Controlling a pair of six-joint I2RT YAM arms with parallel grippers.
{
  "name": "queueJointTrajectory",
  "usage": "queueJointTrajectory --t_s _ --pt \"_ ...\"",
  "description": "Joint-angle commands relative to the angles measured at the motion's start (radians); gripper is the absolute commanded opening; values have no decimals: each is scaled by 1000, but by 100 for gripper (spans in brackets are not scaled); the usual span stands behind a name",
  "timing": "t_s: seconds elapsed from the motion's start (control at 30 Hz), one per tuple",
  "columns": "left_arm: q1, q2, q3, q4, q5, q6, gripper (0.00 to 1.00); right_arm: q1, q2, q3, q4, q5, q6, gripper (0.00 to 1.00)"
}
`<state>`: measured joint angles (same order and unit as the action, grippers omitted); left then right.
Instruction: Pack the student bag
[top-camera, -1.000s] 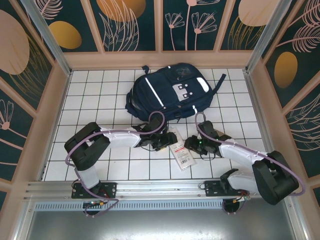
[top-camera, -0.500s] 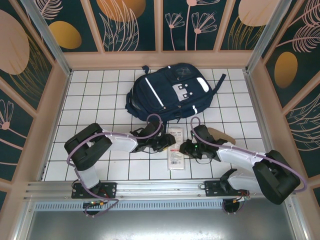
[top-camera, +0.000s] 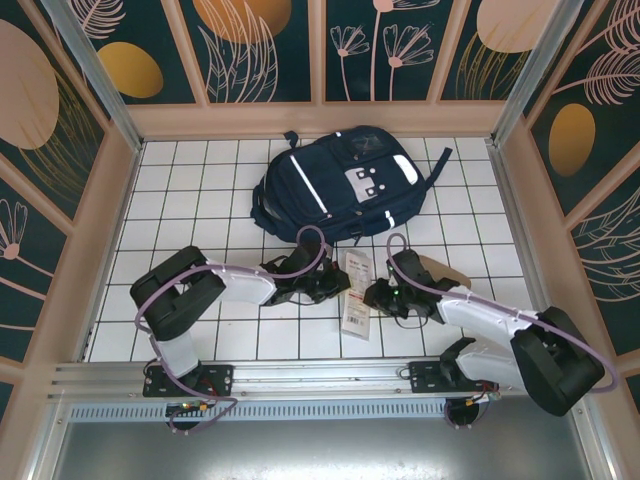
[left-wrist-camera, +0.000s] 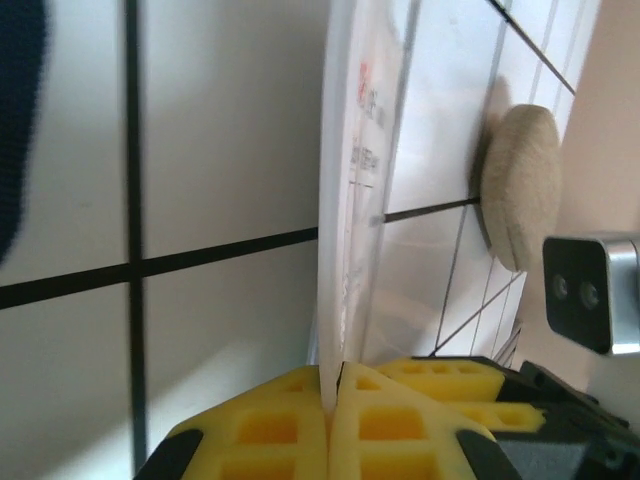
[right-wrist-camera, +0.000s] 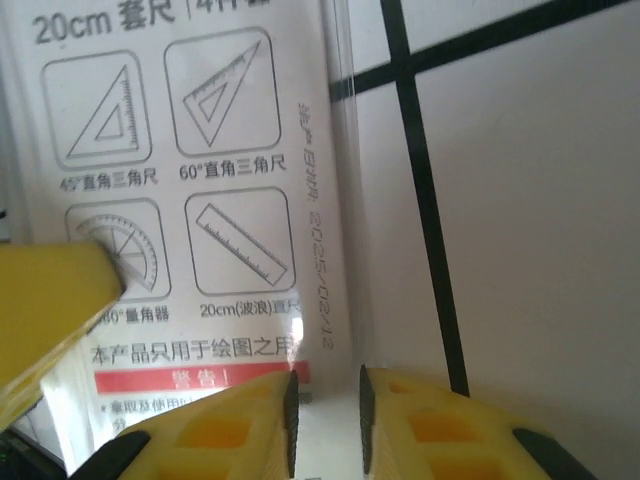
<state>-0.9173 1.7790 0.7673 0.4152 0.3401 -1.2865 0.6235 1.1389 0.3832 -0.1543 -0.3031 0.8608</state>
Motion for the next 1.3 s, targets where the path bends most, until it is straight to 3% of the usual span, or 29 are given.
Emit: queueJointTrajectory --t_s 0.0,0.13,0.3,0.57,0.93,1.1,1.27 --pt "-11 -57 21 -51 -16 23 0 -25 -60 72 -79 38 -48 26" --pt "-6 -145 55 -194 -67 80 0 -34 -94 204 -200 126 -118 28" --pt "26 -258 98 -374 -132 162 0 -34 -29 389 -279 219 -218 32" --pt "195 -447 118 -547 -168 250 0 -29 203 657 -289 248 -315 34" --pt "508 -537 114 -742 -174 359 0 50 608 1074 -356 338 -452 37" --pt "627 -560 105 -754 -140 394 0 90 815 1307 -437 410 -529 40" --pt "691 -555 93 -745 -98 407 0 134 985 1509 -505 485 -597 42"
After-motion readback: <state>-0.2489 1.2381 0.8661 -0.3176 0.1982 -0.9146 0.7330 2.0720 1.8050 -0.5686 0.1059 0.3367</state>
